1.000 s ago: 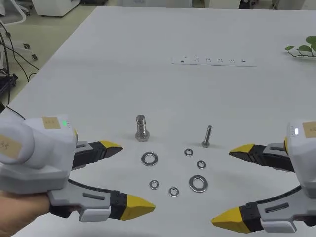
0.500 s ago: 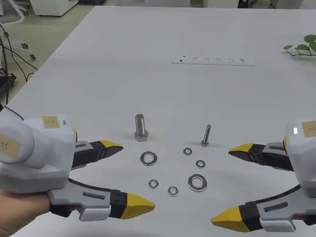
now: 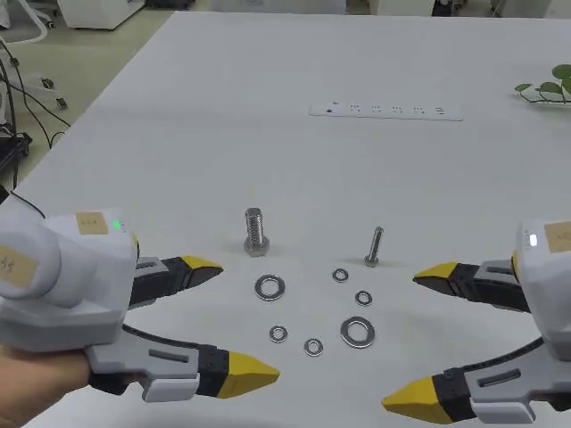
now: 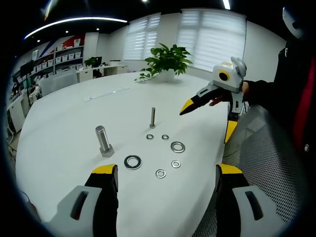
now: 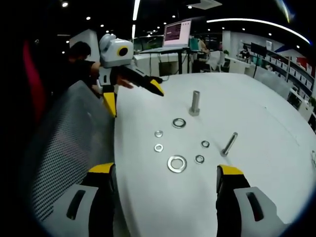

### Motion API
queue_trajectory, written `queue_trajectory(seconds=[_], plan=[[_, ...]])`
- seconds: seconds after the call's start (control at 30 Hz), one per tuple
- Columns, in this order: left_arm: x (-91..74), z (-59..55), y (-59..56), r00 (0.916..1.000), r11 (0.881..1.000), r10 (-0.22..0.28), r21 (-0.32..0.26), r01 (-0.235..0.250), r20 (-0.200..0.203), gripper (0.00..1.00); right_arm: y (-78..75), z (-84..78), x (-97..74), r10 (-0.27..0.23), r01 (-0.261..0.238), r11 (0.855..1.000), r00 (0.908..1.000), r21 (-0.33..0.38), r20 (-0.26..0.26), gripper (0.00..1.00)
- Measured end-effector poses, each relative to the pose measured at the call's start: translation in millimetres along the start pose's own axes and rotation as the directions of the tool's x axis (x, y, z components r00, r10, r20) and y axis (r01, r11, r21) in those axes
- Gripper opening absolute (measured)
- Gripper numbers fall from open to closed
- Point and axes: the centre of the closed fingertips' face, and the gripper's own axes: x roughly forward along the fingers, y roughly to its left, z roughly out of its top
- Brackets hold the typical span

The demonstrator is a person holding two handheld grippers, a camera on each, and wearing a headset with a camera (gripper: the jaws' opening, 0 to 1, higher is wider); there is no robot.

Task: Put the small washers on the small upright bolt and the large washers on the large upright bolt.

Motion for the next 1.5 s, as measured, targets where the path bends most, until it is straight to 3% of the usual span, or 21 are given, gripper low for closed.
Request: queue_trajectory(seconds=[0.87, 1.23, 1.5], plan=[[1.3, 0.5, -1.5, 1.0, 1.0, -0.01, 0.003, 0.01, 0.0, 0.79, -0.1, -1.8, -2.0, -0.001, 0.001, 1.0, 0.9998, -0.007, -0.018, 0.84], [2.0, 0.7, -2.0, 1.0, 1.0, -0.009, 0.003, 0.009, 0.001, 0.79, -2.0, -3.9, -5.6, -0.001, 0.0, 1.0, 0.9992, -0.026, -0.04, 0.83], [2.5, 1.2, -3.3, 0.9999, 1.0, -0.012, 0.003, 0.012, 0.003, 0.78, -1.0, -4.8, -6.5, 0.016, -0.021, 0.998, 0.9967, -0.053, -0.079, 0.78]])
